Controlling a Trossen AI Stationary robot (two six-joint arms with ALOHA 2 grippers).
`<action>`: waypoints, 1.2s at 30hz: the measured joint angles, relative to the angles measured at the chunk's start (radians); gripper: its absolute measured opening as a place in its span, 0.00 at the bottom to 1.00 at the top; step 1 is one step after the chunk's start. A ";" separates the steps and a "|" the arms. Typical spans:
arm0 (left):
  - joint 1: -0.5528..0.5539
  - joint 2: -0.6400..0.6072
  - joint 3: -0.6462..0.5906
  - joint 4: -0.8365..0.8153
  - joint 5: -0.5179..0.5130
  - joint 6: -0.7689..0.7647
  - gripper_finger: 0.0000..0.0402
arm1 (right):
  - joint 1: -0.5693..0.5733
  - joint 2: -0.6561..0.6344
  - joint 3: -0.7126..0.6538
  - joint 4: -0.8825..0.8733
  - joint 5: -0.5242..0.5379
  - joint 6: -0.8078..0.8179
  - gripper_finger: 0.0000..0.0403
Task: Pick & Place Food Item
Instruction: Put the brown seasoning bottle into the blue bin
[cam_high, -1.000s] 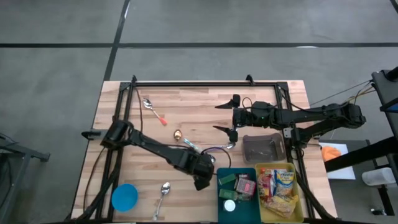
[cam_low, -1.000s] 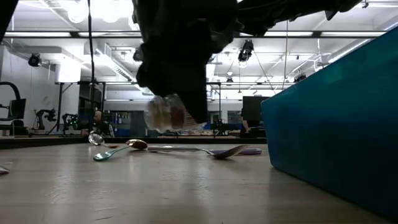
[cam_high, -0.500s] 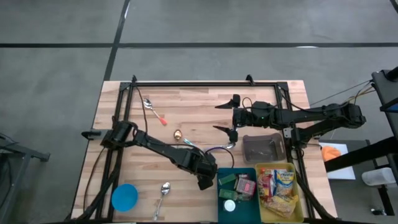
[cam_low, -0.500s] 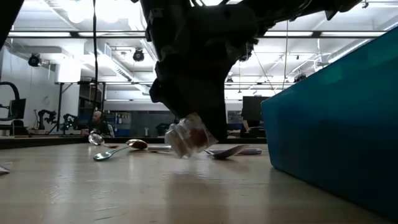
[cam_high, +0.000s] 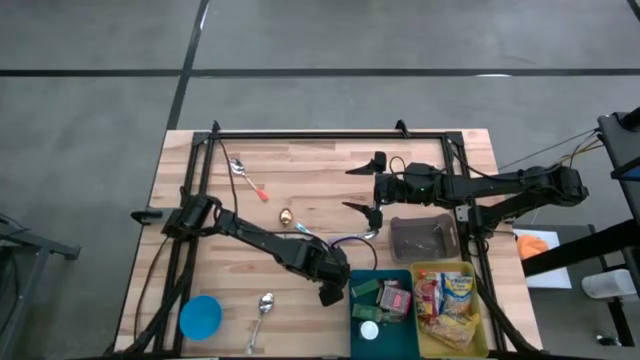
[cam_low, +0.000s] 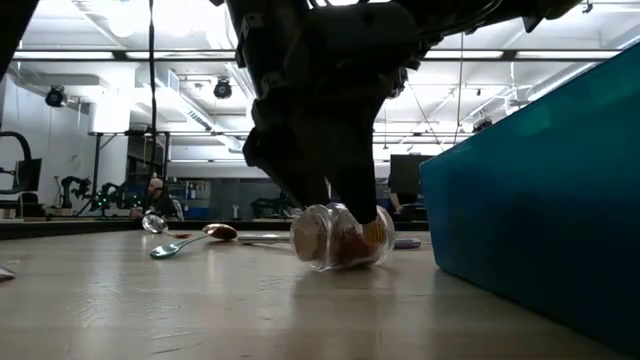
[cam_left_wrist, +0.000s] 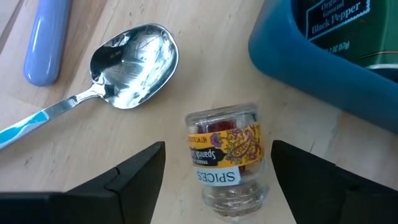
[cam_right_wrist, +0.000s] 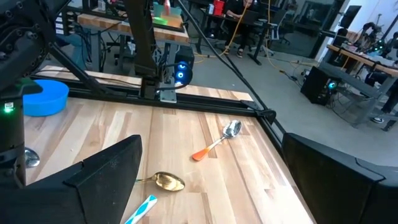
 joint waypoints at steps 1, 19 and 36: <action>0.001 0.000 0.000 0.000 0.000 0.000 0.74 | 0.000 0.000 0.000 0.000 0.000 0.000 0.96; 0.012 -0.197 0.000 -0.039 -0.367 0.161 0.74 | 0.000 0.000 0.000 0.000 0.000 0.000 0.96; 0.089 -0.610 -0.586 0.575 -0.332 0.407 0.74 | 0.000 0.000 0.000 -0.001 0.000 0.000 0.96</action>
